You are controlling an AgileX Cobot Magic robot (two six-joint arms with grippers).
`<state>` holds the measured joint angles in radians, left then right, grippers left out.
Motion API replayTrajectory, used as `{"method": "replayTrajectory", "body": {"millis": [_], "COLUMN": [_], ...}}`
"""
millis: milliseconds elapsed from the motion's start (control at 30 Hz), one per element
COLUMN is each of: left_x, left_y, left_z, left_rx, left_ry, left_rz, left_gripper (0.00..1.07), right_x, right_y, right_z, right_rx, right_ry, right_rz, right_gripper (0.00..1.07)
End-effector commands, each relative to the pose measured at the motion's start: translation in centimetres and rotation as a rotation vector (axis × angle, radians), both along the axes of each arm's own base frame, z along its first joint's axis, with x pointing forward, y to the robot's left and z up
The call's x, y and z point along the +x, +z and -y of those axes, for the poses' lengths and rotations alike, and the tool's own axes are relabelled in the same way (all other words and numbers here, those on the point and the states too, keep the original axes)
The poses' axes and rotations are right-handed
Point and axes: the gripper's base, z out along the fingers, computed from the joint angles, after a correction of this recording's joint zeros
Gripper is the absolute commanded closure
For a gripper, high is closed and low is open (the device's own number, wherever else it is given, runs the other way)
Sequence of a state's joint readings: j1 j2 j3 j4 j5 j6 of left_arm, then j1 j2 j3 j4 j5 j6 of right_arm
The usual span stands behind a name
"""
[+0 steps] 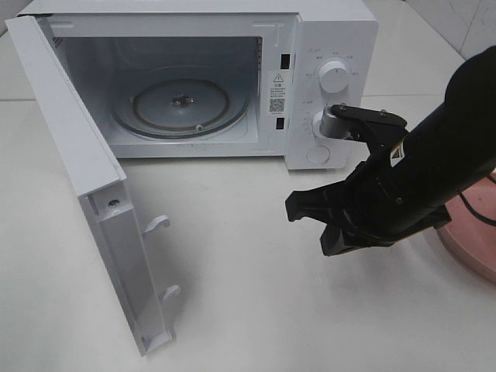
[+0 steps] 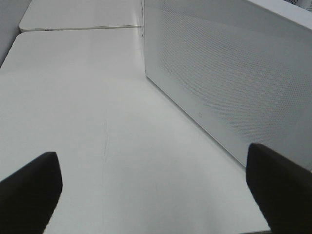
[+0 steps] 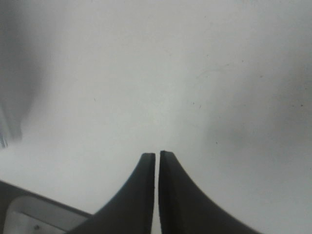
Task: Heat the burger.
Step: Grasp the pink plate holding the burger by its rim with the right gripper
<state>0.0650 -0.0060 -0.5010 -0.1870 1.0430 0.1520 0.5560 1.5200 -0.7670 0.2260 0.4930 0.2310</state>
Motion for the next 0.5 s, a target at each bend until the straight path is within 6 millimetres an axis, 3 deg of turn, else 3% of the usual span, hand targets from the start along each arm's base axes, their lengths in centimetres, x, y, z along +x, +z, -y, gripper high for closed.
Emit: {"method": "replayTrajectory", "body": {"millis": [33,200,500], "left_x": [-0.3,-0.3,-0.3], "left_y": [-0.1,-0.1,-0.1], "left_z": [0.0,0.0,0.0], "left_rx": [0.000,0.000,0.000], "left_ry": [-0.005,-0.005,-0.005], "left_rz": [0.020,0.020,0.020], "left_gripper": [0.11,0.11,0.11], "right_x": [-0.1,-0.5,-0.6], "right_y": [0.7,1.9,3.2], "right_z": [0.1,0.2,1.0], "right_rx": [-0.048,-0.120,-0.239], "right_ry": [0.108,0.254,0.321], "right_rz": [-0.019,-0.098,-0.186], "right_gripper": [1.03,1.02,0.99]}}
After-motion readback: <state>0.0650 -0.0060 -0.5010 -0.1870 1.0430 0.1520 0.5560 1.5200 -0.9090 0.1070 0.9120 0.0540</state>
